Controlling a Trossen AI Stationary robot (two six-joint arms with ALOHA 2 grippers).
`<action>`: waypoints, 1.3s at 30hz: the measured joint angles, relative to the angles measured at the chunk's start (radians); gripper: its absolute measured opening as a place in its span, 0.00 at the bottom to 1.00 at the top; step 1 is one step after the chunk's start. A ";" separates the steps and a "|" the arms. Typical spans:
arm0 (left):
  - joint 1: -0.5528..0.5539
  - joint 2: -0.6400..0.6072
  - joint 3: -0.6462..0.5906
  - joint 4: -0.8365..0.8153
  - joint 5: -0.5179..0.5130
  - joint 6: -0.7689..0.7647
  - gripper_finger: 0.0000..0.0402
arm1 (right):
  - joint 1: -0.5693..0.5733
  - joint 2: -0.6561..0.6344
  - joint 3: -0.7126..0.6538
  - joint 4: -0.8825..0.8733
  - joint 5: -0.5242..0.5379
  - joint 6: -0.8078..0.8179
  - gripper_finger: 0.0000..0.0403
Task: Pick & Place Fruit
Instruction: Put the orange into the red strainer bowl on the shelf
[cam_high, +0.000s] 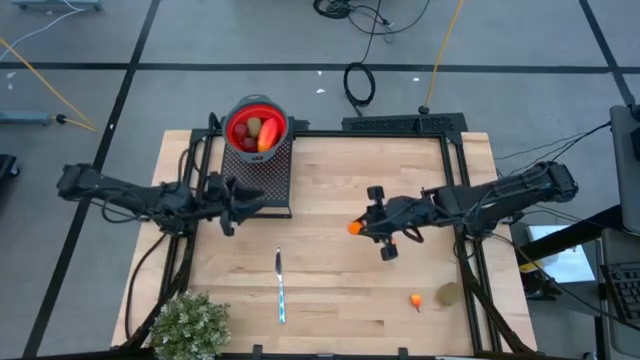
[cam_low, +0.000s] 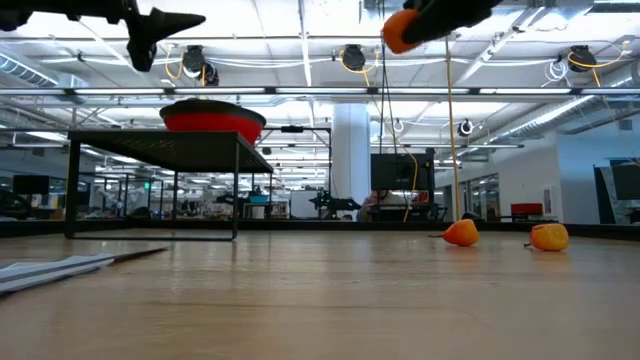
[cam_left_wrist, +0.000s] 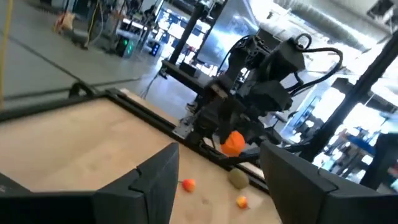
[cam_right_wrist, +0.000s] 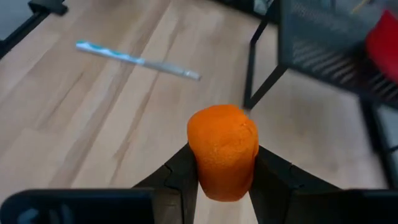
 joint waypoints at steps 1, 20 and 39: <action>0.000 0.019 0.000 0.020 0.000 -0.027 0.56 | -0.007 0.000 0.000 0.017 0.000 -0.022 0.26; 0.000 0.350 0.119 0.316 -0.002 -0.275 0.56 | -0.111 0.000 0.000 0.228 0.100 -0.302 0.26; 0.006 0.613 0.348 0.233 0.002 -0.491 0.56 | -0.113 0.000 0.000 0.387 0.095 -0.356 0.26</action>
